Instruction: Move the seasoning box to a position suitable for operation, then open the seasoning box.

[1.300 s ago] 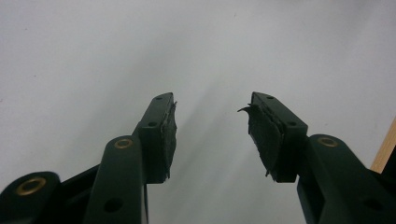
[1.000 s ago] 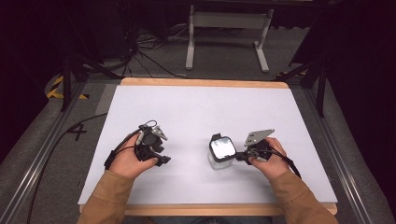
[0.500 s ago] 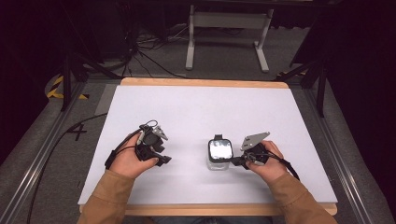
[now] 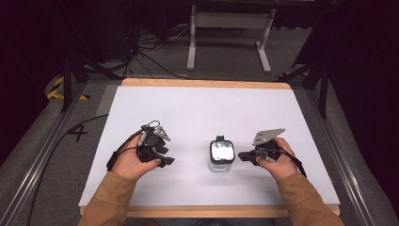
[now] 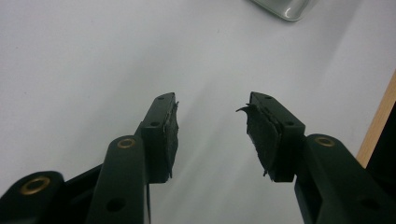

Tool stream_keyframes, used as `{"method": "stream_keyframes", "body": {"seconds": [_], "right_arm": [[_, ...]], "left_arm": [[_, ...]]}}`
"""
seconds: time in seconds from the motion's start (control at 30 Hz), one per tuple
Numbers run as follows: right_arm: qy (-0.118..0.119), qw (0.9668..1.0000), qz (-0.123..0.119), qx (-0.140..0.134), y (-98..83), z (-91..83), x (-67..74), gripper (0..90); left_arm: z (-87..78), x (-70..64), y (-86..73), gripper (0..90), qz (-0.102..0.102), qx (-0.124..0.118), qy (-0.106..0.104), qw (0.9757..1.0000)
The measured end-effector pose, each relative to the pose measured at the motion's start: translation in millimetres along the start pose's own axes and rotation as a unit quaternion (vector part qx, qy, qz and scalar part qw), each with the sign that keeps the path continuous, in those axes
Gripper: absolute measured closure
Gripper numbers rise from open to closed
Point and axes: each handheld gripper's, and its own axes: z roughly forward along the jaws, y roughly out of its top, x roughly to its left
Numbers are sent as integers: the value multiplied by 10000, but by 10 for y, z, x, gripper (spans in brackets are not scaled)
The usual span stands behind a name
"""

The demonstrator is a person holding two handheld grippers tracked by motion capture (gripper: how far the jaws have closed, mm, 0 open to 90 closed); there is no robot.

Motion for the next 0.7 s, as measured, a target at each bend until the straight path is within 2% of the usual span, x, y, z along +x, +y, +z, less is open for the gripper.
{"method": "stream_keyframes", "body": {"seconds": [0.2,0.37,0.5,0.7], "right_arm": [[-26,9992,-10,-396,122,-175,-18,886],[107,9973,-89,-719,350,-277,-35,889],[243,9962,-47,-830,493,-248,-65,892],[336,9960,-83,-818,672,-169,-102,893]], "left_arm": [[-21,0,-5,530,-31,-25,-3,10000],[-23,8,-10,529,-61,-62,-10,10000],[-25,9,-13,541,-65,-50,-28,10000],[-29,13,-27,543,-84,-83,-53,9999]]}}
